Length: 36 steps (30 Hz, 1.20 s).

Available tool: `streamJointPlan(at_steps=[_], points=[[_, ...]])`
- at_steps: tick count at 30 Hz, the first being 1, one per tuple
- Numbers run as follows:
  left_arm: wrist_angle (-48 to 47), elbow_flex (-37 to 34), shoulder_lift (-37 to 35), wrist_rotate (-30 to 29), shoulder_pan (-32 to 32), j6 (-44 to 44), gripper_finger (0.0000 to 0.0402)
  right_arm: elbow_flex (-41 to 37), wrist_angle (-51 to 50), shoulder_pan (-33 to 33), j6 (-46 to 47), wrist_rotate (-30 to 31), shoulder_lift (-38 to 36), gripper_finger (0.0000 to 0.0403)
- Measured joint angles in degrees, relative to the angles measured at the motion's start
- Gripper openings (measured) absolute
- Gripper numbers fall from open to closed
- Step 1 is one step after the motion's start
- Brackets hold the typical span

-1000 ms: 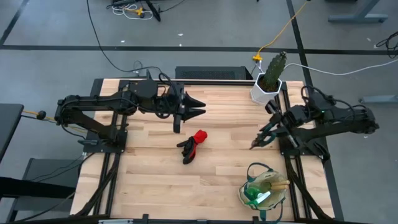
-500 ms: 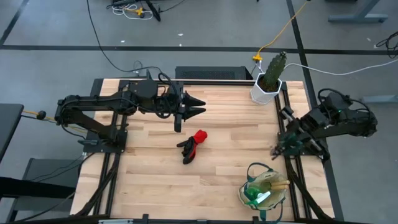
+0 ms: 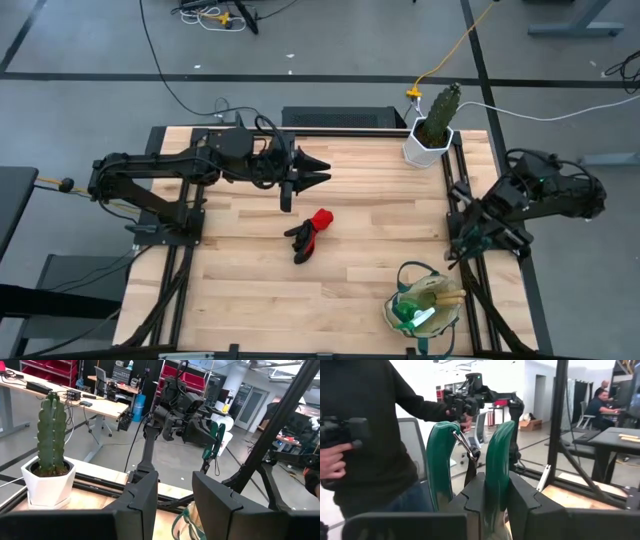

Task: Pick & Place Garden tools in Gardening bag
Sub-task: Put the green shear scissors into the gardening tool bag

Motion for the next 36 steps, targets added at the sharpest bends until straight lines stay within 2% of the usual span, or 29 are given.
streamJointPlan(at_steps=[11,25,36], points=[[0.0,0.0,0.07,-2.34,-1.18,0.25,0.0128,-0.15,-0.3,5.45,-1.51,2.52,2.14,0.005],[0.0,0.0,0.07,-3.52,-1.2,0.26,0.0128,-7.31,1.56,14.07,-1.47,6.7,2.95,0.005],[0.0,0.0,0.07,-3.65,-1.2,0.29,0.0128,-11.78,2.09,17.87,-1.53,8.34,2.93,0.005]])
